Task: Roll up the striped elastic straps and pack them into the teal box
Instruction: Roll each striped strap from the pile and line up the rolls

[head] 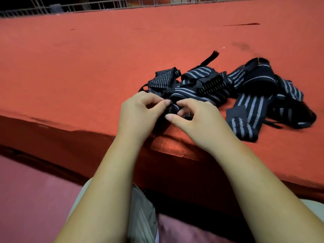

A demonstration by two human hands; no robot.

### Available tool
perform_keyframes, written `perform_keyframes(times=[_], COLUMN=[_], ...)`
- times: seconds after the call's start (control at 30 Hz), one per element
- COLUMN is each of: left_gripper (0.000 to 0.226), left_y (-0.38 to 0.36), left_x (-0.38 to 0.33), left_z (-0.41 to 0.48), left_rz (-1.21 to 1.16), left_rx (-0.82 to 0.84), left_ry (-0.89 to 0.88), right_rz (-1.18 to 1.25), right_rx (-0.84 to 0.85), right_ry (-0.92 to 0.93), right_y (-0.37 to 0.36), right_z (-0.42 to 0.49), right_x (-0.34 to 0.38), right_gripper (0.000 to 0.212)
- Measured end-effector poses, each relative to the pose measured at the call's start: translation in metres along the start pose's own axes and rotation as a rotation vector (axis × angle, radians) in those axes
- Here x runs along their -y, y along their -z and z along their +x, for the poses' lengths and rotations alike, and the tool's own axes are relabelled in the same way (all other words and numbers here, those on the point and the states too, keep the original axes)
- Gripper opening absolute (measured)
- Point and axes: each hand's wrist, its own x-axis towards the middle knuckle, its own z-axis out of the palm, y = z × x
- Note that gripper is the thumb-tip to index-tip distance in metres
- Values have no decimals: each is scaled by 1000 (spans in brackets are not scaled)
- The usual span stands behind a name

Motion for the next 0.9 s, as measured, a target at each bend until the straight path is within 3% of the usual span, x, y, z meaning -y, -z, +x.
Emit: perform_keyframes(times=[0.43, 0.7, 0.83, 0.9], left_gripper=[22, 37, 32, 25], left_y=[1, 0, -5, -11], left_x=[-19, -26, -33, -38], left_z=[-5, -7, -13, -16], left_rz=[-694, -860, -932, -830], left_rx=[193, 394, 451, 438], left_ry=[319, 282, 239, 192], right_rz=[196, 345, 376, 379], right_rx=[94, -12, -115, -162], right_ry=[36, -48, -128, -158], right_y=[18, 35, 44, 51], right_z=[-3, -4, -8, -11], right_x=[2, -1, -5, -6], right_gripper=[50, 18, 20, 21])
